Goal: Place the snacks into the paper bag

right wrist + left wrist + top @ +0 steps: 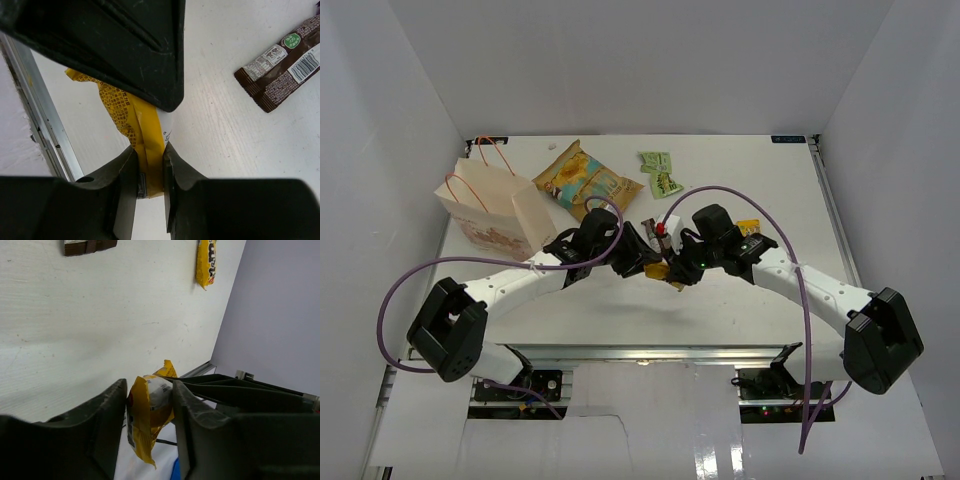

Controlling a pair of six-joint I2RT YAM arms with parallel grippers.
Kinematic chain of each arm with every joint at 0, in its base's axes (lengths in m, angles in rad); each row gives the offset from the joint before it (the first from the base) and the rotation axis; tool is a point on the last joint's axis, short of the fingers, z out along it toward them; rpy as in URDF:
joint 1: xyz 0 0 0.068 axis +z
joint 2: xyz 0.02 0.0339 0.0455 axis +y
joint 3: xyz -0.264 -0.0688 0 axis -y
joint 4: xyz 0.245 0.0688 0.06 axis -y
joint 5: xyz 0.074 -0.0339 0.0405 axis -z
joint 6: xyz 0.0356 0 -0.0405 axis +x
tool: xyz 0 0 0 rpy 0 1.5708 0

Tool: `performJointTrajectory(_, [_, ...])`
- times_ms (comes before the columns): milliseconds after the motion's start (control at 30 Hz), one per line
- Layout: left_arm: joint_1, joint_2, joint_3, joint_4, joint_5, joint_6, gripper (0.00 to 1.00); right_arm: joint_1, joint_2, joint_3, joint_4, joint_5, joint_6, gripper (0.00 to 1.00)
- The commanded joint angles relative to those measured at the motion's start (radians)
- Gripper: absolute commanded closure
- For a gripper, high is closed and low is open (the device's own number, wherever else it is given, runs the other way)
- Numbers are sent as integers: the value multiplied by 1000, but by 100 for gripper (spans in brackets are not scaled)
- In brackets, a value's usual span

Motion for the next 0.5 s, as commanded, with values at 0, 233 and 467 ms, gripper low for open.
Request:
performJointTrajectory(0, [-4,-15,1,51,30,-18,49,0,6,51,27,-21,18,72])
performJointTrajectory(233, [-6,-51,25,2,-16,6,78,-1,-6,45,18,-26,-19,62])
performJointTrajectory(467, [22,-102,160,-316,-188,165,96,-44,-58,72,-85,-90,-155,13])
